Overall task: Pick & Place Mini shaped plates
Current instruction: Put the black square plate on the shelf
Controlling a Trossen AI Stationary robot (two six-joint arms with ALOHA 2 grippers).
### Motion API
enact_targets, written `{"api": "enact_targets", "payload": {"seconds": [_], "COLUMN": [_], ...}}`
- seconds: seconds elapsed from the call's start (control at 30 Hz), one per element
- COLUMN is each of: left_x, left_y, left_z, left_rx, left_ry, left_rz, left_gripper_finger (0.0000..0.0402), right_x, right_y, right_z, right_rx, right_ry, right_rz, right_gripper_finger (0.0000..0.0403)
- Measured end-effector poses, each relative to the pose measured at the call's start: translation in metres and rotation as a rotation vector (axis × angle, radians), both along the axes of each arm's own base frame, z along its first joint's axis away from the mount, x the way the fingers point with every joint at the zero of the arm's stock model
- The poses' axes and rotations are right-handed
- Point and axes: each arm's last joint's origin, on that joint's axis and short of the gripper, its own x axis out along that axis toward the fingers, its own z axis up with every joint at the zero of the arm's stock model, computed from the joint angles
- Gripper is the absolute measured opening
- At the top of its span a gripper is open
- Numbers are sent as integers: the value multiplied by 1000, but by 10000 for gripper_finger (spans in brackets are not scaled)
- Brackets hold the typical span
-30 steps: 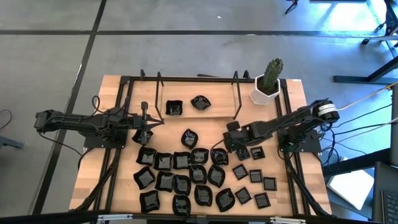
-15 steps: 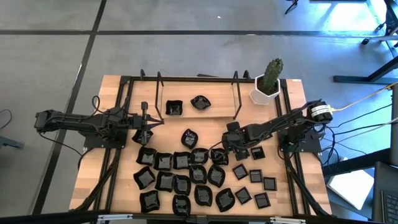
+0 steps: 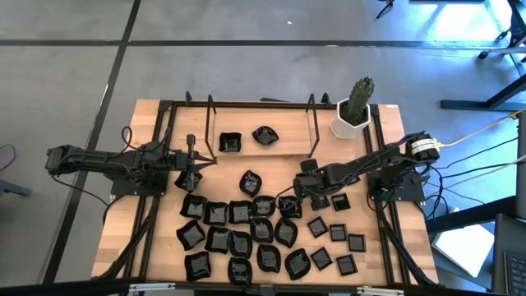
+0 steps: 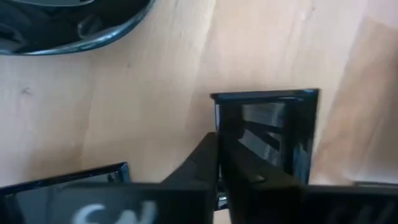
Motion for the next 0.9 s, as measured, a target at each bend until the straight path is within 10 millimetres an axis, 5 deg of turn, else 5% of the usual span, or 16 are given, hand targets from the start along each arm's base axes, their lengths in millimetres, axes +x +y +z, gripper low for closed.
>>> {"api": "enact_targets", "payload": {"seconds": [0.27, 0.67, 0.9], "left_x": [0, 0, 0], "left_y": [0, 0, 0], "left_z": [0, 0, 0], "left_rx": [0, 0, -1], "left_ry": [0, 0, 0], "left_rz": [0, 0, 0], "left_gripper_finger": [6, 7, 6], "right_x": [12, 37, 50], "right_y": [2, 4, -29], "right_z": [16, 89, 113], "right_rx": [11, -102, -193], "right_ry": [-37, -88, -170], "right_rz": [7, -65, -177], "right_gripper_finger": [12, 4, 3]}}
